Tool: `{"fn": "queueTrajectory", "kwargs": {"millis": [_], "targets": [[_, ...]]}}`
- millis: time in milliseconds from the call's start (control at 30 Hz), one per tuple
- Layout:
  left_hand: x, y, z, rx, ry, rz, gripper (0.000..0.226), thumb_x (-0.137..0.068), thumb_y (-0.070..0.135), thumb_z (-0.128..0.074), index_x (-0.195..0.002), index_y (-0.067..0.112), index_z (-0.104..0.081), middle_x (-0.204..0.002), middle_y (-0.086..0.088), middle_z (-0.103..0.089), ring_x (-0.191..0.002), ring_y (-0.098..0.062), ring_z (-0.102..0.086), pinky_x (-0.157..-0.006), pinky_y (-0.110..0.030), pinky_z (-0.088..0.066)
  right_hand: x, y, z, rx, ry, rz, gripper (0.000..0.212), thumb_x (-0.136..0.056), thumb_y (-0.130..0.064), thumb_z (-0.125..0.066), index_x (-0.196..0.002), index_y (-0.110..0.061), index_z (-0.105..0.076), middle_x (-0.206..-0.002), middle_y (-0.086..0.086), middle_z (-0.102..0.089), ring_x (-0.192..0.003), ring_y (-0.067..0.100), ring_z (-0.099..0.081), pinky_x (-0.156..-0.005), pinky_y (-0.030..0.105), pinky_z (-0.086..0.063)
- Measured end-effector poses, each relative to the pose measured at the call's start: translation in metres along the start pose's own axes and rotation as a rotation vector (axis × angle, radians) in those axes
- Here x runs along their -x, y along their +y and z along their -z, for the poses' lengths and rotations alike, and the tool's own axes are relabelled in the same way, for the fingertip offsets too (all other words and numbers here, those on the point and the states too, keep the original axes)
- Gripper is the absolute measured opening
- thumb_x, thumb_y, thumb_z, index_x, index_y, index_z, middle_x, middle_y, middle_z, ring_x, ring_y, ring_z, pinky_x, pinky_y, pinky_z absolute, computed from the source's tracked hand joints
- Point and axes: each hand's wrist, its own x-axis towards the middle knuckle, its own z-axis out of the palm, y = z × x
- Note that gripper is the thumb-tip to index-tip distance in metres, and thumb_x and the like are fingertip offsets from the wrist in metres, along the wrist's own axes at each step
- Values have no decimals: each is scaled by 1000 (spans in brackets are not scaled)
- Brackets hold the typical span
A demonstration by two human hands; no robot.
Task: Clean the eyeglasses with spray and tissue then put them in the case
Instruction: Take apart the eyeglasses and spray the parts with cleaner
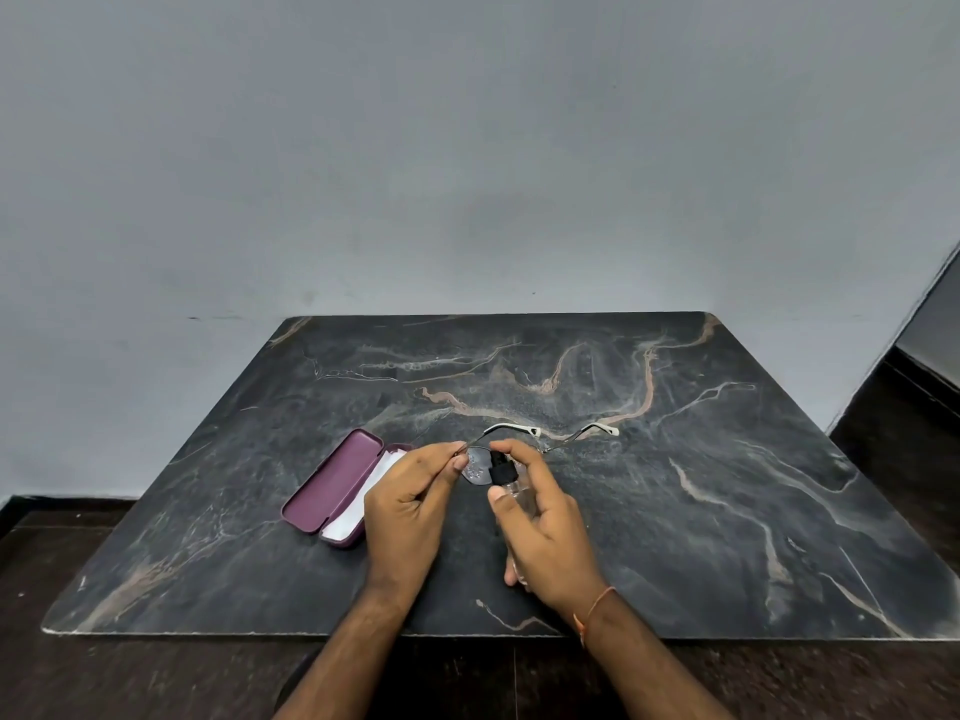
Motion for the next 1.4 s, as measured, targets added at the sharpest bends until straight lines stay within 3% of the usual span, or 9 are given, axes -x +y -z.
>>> {"fn": "queueTrajectory", "kwargs": {"millis": [267, 433, 633, 833, 1067, 1133, 1267, 1333, 1400], "targets": [[-1, -1, 0, 13, 14, 16, 17, -98, 13, -78, -113, 17, -85, -112, 14, -82, -109, -8, -78, -96, -27, -60, 2, 4, -2, -19, 38, -15, 54, -108, -24, -56, -144, -63, -46, -53, 16, -56, -39, 27, -60, -44, 29, -52], [-2, -2, 1, 23, 30, 25, 18, -99, 17, -76, -114, 16, -85, -113, 13, -82, -111, -10, -77, -99, -29, -60, 1, 9, 13, -18, 147, -15, 61, -108, -22, -57, -147, -66, -42, -59, 26, -52, -45, 44, -60, -42, 29, -52], [-2, -4, 1, 43, 37, 32, 19, -99, 16, -76, -115, 15, -85, -114, 12, -83, -111, -12, -78, -100, -29, -60, -2, 12, 40, 56, 230, -23, 54, -107, -21, -59, -141, -62, -50, -60, 27, -53, -49, 47, -59, -41, 31, -53], [-2, -5, 0, 48, 43, 52, 18, -99, 15, -76, -115, 15, -85, -113, 11, -83, -111, -15, -78, -99, -34, -61, -9, 15, 35, 203, 181, 13, 45, -103, -26, -62, -135, -57, -54, -59, 10, -58, -52, 35, -61, -56, 49, -57], [-3, -7, 1, 53, 54, 59, 19, -100, 15, -76, -116, 15, -85, -114, 11, -83, -111, -15, -78, -98, -37, -62, 7, 18, 48, 93, 164, 58, 59, -108, -24, -57, -148, -64, -39, -53, 19, -60, -43, 26, -61, -49, 36, -58], [-3, -8, 2, 66, 60, 73, 19, -100, 15, -75, -116, 15, -84, -114, 10, -83, -111, -14, -77, -99, -37, -62, 12, 22, 57, 108, 179, 86, 61, -105, -31, -59, -152, -60, -36, -64, 15, -68, -52, 24, -69, -59, 40, -62], [-3, -8, 1, 67, 58, 78, 20, -100, 15, -75, -118, 15, -84, -115, 9, -82, -113, -14, -77, -100, -36, -62, 8, 33, 82, -19, 326, 86, 63, -97, -31, -70, -152, -44, -43, -129, -6, -70, -96, 29, -77, -84, 35, -63], [-3, -7, 1, 59, 55, 71, 20, -101, 14, -75, -119, 14, -84, -116, 9, -82, -113, -13, -77, -100, -35, -62, 1, 35, 98, -16, 414, 80, 46, -95, -29, -72, -136, -42, -55, -125, 3, -71, -101, 16, -73, -84, 21, -60], [-3, -5, 2, 46, 56, 61, 20, -101, 13, -75, -119, 14, -84, -116, 9, -82, -113, -12, -77, -100, -34, -62, -4, 40, 110, -4, 458, 45, 39, -95, -27, -74, -129, -39, -58, -119, 1, -73, -107, 10, -70, -97, 33, -59]]}}
